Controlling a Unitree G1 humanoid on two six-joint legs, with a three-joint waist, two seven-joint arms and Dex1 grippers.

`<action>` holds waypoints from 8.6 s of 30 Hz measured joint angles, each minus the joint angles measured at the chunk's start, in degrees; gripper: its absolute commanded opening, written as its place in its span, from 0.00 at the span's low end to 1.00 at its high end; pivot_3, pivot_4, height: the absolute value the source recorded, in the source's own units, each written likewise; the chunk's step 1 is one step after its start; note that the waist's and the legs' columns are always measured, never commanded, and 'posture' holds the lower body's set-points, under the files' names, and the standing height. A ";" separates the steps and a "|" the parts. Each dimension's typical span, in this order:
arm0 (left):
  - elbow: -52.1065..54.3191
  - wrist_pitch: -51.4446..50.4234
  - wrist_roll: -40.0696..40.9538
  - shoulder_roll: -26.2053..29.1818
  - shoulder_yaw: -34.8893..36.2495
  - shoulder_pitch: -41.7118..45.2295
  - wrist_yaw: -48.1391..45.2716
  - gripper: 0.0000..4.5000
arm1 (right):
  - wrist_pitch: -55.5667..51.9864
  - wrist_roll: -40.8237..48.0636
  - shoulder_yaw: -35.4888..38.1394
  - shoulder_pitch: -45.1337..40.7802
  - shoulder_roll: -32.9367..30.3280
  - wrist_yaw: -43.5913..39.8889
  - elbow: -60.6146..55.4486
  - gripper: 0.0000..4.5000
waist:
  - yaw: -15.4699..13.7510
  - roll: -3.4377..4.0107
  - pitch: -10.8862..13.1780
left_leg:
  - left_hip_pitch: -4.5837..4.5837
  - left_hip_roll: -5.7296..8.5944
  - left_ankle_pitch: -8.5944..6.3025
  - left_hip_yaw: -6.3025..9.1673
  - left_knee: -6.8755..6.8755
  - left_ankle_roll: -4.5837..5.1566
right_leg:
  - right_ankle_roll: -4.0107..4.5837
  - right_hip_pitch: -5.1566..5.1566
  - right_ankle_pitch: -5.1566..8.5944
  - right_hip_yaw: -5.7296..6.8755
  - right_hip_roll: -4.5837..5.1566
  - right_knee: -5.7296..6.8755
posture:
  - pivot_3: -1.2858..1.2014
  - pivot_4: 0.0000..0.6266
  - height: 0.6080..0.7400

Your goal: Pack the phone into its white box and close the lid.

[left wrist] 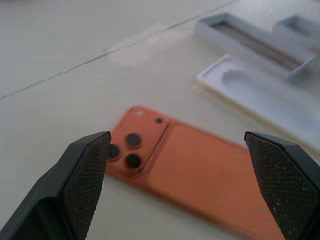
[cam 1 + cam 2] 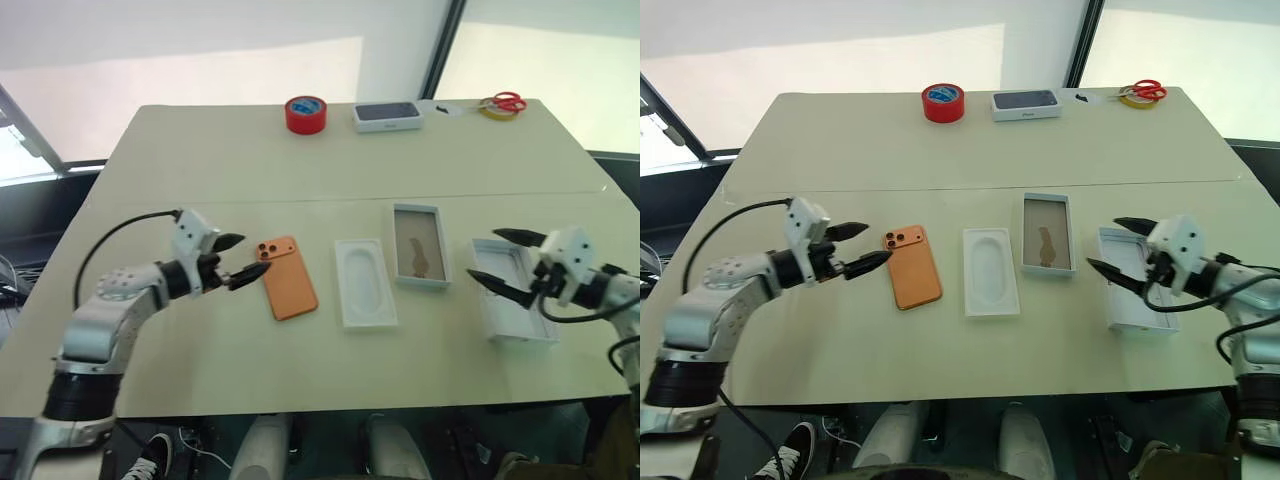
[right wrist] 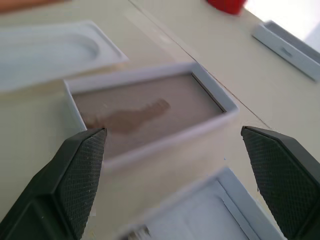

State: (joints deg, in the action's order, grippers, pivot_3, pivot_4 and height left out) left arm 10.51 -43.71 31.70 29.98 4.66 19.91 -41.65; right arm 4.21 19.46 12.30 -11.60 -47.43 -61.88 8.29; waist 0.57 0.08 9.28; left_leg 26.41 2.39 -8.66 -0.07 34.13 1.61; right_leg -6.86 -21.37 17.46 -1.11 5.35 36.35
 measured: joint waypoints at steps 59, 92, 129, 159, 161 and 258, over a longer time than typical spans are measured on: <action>-17.45 -39.81 12.26 -25.70 13.22 17.06 21.82 0.00 | 8.41 -11.36 -15.27 -12.08 1.38 -7.16 13.69 0.89 | -1.32 -0.19 0.05 | 0.00 0.00 0.08 0.04 0.08 -0.13 | -0.18 0.14 -0.11 0.07 -0.14 -0.03 | 0.52 0.24 0.98; -14.98 -40.23 16.11 -29.68 20.49 22.63 29.10 0.00 | -4.08 -12.57 -22.12 -11.83 9.03 -7.57 -0.30 0.76 | -1.34 -0.32 0.12 | 0.03 -0.06 0.37 0.26 -0.14 -0.61 | -0.37 0.06 -0.22 0.18 -0.32 0.27 | 0.52 0.24 0.98; -41.53 -20.55 2.74 -22.29 -3.37 30.36 1.30 0.63 | 0.24 -10.73 -11.01 -4.91 0.41 1.51 1.76 0.77 | -1.09 -0.32 0.13 | 0.05 -0.06 0.36 0.25 -0.15 -0.56 | -0.14 0.10 -0.12 0.10 -0.24 0.10 | 0.52 0.24 0.98; -3.60 8.98 -3.89 2.45 -1.34 -4.16 -8.39 0.64 | 3.74 -32.92 -29.52 -20.49 11.64 11.38 8.00 0.01 | 0.20 -0.26 0.10 | -0.06 -0.07 0.38 0.23 -0.64 -0.61 | 0.03 -0.25 -0.16 0.04 -0.22 -0.02 | 0.52 0.24 0.98; -3.24 8.20 -3.40 2.43 -1.28 -4.37 -7.98 0.64 | 3.50 -33.03 -29.65 -21.02 11.71 10.66 8.00 0.01 | 0.23 -0.26 0.10 | -0.06 -0.07 0.38 0.23 -0.64 -0.61 | 0.02 -0.25 -0.16 0.04 -0.22 -0.02 | 0.52 0.24 0.98; -14.30 -40.57 19.52 -14.64 24.79 9.47 18.31 0.00 | -20.35 -11.92 -25.73 -19.43 16.61 -7.21 -9.92 0.64 | -0.04 -0.66 0.13 | 0.18 -0.04 0.55 0.25 -1.09 -0.91 | 0.02 -0.71 -0.27 0.17 -0.19 -0.09 | 0.52 0.24 0.98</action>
State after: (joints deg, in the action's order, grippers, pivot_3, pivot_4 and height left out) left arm -3.79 -84.28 51.22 15.34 29.45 29.39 -23.34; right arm -16.14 7.54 -13.44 -31.03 -30.82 -69.09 -1.63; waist 0.53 -0.59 9.40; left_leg 26.59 2.35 -8.11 0.18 33.04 0.71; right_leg -6.85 -22.08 17.19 -0.94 5.17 36.26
